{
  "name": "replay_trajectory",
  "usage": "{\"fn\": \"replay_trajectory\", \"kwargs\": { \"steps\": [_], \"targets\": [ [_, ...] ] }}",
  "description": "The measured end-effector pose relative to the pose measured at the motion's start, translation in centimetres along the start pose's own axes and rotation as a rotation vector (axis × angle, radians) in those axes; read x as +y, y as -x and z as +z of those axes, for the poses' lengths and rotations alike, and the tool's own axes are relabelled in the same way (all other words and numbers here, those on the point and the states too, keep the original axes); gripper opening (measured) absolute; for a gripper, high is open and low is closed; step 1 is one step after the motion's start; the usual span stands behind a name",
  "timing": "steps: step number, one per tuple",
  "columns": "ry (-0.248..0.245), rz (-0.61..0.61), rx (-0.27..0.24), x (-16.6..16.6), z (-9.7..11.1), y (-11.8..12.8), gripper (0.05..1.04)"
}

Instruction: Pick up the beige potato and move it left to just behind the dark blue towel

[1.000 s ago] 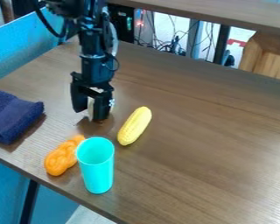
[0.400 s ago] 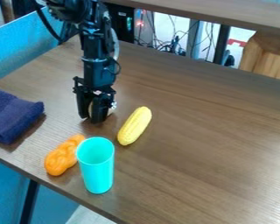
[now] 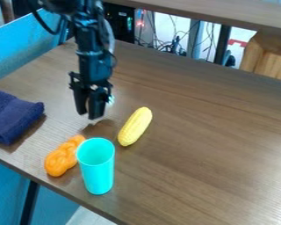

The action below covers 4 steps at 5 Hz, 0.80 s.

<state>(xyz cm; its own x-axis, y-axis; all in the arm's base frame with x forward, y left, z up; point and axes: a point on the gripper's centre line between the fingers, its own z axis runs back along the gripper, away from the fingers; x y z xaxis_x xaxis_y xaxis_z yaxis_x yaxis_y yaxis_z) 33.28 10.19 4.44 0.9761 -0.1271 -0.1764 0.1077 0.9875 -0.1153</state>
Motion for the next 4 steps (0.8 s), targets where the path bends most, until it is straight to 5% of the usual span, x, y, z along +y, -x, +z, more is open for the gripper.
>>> {"fn": "replay_trajectory", "kwargs": {
  "steps": [2, 4],
  "targets": [
    [-0.005, 0.134, -0.021, 6.5, 3.0, 1.8, 0.501],
    [0.096, 0.227, 0.042, 13.1, 1.5, 1.9, 0.501]
  ]
}}
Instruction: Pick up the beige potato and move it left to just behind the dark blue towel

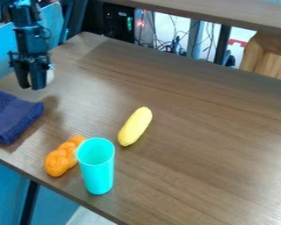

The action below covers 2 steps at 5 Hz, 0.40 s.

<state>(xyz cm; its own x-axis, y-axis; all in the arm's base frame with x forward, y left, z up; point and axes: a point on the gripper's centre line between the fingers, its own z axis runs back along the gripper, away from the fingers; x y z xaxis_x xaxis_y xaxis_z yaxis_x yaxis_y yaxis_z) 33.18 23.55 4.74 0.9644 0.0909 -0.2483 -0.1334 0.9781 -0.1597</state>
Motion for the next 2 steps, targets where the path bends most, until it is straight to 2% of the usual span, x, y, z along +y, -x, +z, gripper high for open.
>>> {"fn": "replay_trajectory", "kwargs": {
  "steps": [1, 2],
  "targets": [
    [0.053, 0.016, 0.038, 2.01, -1.07, -0.45, 0.501],
    [0.064, 0.008, 0.046, 2.31, -1.31, -0.52, 0.501]
  ]
}}
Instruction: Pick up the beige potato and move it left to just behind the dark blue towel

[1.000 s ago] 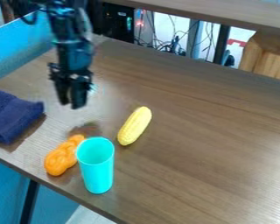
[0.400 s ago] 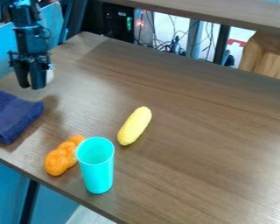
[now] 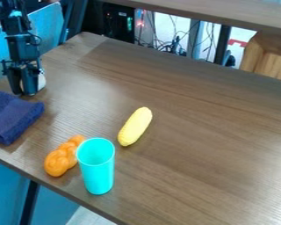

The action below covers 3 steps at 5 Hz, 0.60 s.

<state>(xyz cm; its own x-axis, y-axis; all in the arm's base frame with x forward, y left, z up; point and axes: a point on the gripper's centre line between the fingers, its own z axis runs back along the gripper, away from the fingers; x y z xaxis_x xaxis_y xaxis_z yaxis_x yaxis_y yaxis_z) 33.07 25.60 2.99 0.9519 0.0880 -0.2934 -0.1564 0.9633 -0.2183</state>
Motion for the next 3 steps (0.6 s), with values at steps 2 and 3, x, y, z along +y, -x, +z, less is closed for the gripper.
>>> {"fn": "replay_trajectory", "kwargs": {
  "steps": [2, 3],
  "targets": [
    [0.0, -0.013, -0.004, -0.3, -0.35, 0.46, 0.834],
    [-0.007, -0.008, -0.021, -0.49, -0.24, 0.67, 0.996]
  ]
}}
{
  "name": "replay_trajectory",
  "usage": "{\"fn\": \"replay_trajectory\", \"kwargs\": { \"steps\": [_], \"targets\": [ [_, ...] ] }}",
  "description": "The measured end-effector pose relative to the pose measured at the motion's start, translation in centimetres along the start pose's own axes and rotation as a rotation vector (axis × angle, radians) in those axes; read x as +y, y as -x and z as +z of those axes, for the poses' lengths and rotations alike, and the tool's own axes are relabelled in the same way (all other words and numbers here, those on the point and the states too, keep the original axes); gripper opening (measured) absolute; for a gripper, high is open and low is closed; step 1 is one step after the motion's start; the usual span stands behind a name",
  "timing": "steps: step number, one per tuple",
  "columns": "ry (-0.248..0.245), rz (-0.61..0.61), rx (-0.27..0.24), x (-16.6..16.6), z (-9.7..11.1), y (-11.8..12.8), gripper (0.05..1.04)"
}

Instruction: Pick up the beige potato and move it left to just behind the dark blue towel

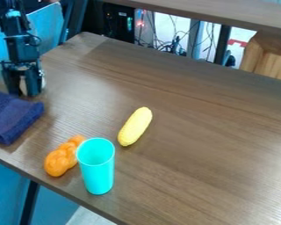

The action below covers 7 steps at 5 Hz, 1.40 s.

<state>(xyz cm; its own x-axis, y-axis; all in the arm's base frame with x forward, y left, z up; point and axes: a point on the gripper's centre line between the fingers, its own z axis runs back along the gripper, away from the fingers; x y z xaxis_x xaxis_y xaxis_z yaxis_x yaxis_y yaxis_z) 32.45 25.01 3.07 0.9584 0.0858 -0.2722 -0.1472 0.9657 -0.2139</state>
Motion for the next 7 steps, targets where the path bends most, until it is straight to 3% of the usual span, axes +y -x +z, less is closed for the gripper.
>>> {"fn": "replay_trajectory", "kwargs": {
  "steps": [1, 3, 5, 6, 7],
  "targets": [
    [-0.009, -0.004, -0.019, -0.4, 1.0, 0.3, 1.001],
    [-0.134, -0.029, -0.004, -2.6, 3.3, 1.5, 1.001],
    [-0.24, -0.185, 0.004, -9.9, 3.7, 0.8, 1.001],
    [-0.258, -0.253, -0.068, -14.9, 3.1, 1.4, 1.001],
    [-0.213, -0.267, -0.137, -16.9, 2.2, 2.9, 1.001]
  ]
}}
